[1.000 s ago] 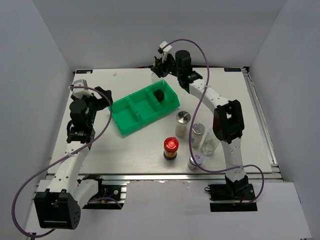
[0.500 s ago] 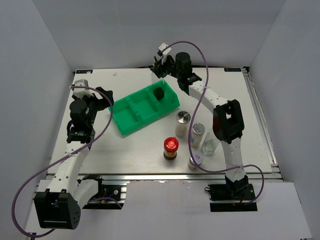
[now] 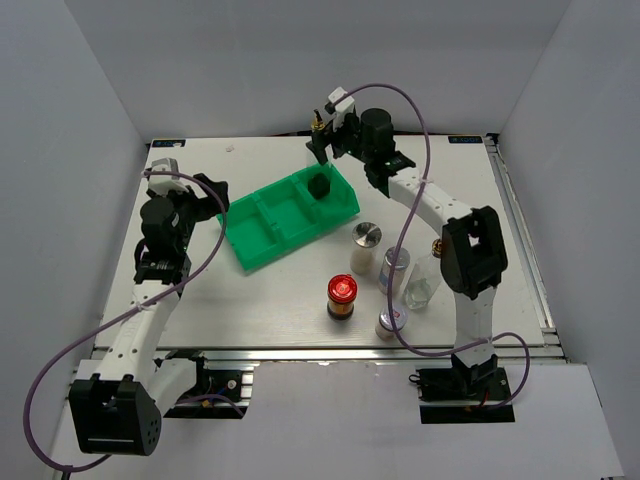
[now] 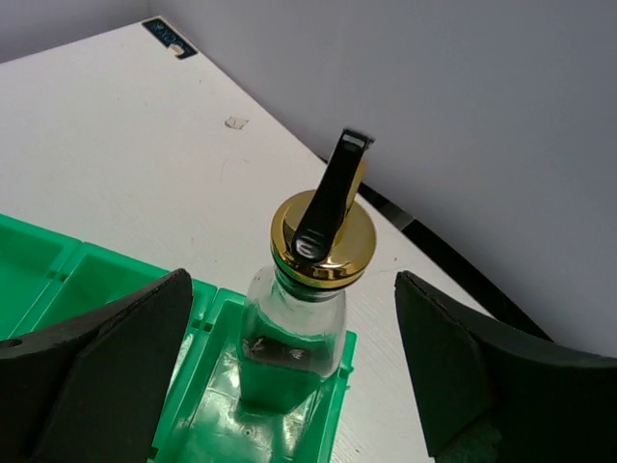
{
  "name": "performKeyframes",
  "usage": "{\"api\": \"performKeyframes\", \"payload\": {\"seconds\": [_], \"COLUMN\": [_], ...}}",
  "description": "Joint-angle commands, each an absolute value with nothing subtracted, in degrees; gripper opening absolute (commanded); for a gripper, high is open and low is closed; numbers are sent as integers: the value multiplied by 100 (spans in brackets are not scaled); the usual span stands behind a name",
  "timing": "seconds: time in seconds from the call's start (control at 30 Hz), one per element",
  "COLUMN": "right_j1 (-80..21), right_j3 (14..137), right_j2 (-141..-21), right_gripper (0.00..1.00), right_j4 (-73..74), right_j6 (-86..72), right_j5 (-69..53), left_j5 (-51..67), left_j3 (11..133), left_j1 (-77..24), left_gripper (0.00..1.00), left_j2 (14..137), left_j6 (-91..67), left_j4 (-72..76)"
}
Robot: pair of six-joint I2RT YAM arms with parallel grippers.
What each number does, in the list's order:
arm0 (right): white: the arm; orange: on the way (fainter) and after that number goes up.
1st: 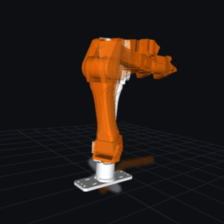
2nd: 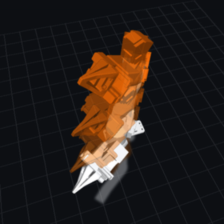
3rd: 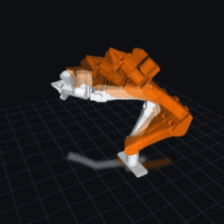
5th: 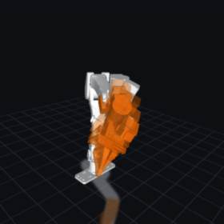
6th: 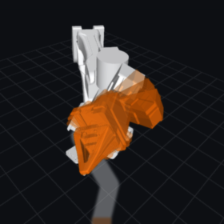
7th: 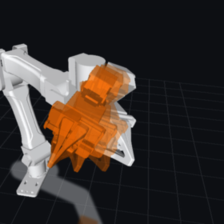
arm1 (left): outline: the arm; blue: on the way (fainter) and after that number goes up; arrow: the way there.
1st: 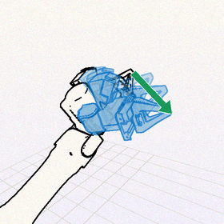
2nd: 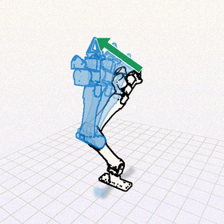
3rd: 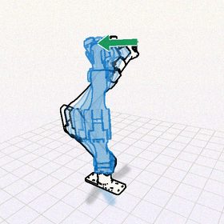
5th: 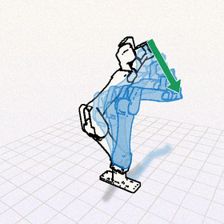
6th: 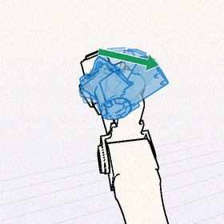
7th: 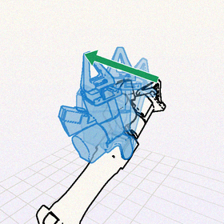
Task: Organize the condiment bottles
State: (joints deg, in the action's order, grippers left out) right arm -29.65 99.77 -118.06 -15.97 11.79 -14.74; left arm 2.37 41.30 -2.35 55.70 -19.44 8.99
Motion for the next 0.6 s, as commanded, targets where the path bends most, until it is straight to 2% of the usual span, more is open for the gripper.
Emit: {"api": "performKeyframes", "payload": {"seconds": [0.0, 0.37, 0.57], "right_j1": [-2971, -2979, -2979], "right_j3": [9862, 9695, 8281], "right_j2": [-11163, -10232, -8282], "right_gripper": [90, 89, 89], "right_j4": [-1609, -801, -633], "right_j6": [1134, 1082, 528], "right_j5": [-1222, -1186, -616], "left_j5": [352, -333, -440], "left_j3": [4350, 4658, 4834], "left_j1": [-237, -229, -237], "left_gripper": [98, 98, 98], "left_j2": [5607, 5783, 6081], "left_j6": [-1995, -2030, -2249], "left_j4": [826, 396, 272]}}
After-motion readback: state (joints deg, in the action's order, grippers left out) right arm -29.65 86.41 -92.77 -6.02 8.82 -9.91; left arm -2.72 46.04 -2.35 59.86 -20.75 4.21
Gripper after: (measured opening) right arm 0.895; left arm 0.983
